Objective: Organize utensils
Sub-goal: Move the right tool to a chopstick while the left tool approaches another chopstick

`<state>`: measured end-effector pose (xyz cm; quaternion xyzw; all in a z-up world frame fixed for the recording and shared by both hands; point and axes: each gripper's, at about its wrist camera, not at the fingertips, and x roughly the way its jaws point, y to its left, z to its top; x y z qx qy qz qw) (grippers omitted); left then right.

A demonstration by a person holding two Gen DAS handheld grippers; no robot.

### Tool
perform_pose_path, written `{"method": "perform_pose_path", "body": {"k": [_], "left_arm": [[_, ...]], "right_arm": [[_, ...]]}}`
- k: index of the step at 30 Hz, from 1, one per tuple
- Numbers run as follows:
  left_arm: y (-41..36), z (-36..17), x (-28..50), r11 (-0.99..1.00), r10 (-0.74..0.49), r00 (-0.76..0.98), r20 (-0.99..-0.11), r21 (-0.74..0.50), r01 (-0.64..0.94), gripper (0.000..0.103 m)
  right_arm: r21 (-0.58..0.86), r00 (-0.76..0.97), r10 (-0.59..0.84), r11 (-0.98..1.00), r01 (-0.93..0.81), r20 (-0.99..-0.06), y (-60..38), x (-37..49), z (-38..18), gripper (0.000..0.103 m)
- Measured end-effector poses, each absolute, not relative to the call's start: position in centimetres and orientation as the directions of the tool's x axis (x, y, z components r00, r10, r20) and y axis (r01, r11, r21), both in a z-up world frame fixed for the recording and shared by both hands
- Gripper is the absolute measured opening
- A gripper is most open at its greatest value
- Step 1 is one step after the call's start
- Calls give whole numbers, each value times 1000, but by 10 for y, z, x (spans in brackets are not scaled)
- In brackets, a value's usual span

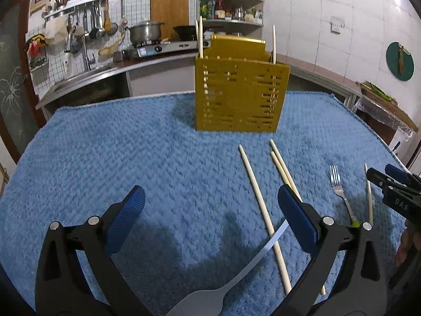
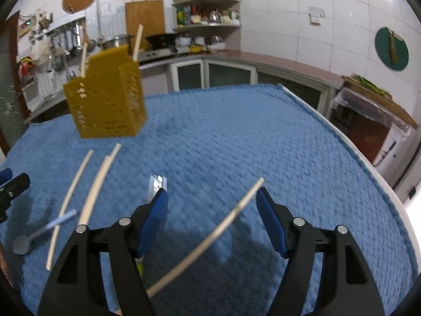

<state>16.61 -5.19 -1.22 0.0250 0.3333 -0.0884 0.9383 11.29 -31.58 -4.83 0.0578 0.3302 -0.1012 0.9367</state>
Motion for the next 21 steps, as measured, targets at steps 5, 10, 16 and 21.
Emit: {"method": "perform_pose_path", "body": {"k": [5,10,16,21], "left_arm": [[-57,-18,179,982,-161,729,-666,-37,183,97],[-63,-23,196,981,-172,688,-705,-57,187,97],[-73,-27,215,983,-153,662,-733,-46,177,95],[-81,-29,228,984,-152,644,-750,-51,173,90]], "right_arm": [[40,685,-176,957,287,-707,-329,121,-64,58],[32,623,-182,948,316,-760,-333,134,-75,41],[46,598,-169,944,327,-784,-338,150,-78,27],[58,596,-157,944,326,-788,-342,162,-76,19]]}}
